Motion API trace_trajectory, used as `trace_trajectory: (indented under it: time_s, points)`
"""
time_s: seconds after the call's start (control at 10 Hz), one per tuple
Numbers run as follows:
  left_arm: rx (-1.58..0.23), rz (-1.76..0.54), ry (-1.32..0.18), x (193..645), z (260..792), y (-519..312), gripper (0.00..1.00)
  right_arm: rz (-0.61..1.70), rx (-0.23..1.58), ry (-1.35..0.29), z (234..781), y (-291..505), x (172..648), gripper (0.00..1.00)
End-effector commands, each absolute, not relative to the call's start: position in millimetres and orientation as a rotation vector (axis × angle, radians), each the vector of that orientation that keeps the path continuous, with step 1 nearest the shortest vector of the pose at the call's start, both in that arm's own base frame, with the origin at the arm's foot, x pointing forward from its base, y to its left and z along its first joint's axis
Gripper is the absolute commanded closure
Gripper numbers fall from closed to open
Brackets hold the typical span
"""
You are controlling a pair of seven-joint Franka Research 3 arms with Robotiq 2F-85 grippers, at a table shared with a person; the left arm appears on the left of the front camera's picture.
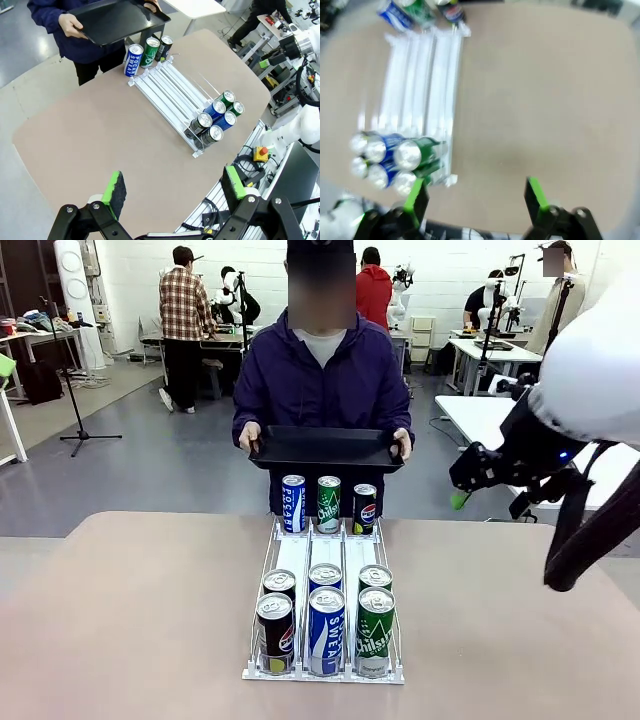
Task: Retrieve and hand over the desired beverage to the person.
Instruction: Pick up a can of the same type that the person held from the Automatic Can Dispenser.
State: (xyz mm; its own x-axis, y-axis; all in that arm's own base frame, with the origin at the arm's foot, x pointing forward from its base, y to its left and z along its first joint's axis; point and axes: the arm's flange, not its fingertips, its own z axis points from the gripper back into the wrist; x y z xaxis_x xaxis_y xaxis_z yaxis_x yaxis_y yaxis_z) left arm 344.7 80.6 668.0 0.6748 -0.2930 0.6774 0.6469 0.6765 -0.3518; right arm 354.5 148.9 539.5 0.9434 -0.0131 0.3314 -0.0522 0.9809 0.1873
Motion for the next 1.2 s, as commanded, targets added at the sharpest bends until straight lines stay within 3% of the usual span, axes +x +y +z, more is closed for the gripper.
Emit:
trace_trajectory:
  time_s: [0.0,0.8,1.1]
  points:
    - [-0.639,-0.592,-0.638,345.0,669.2,82.8,0.0,-0.035,0.151,-0.306,538.2,151.8,362.7,0.0]
    - [-0.639,-0.592,-0.638,345.0,669.2,82.8,0.0,0.02,0.196,-0.338,539.5,148.9,354.5,0.0]
    - [-0.639,-0.592,-0.638,345.0,669.2,82.8,0.0,0.112,0.067,-0.234,528.0,208.0,347.6,0.0]
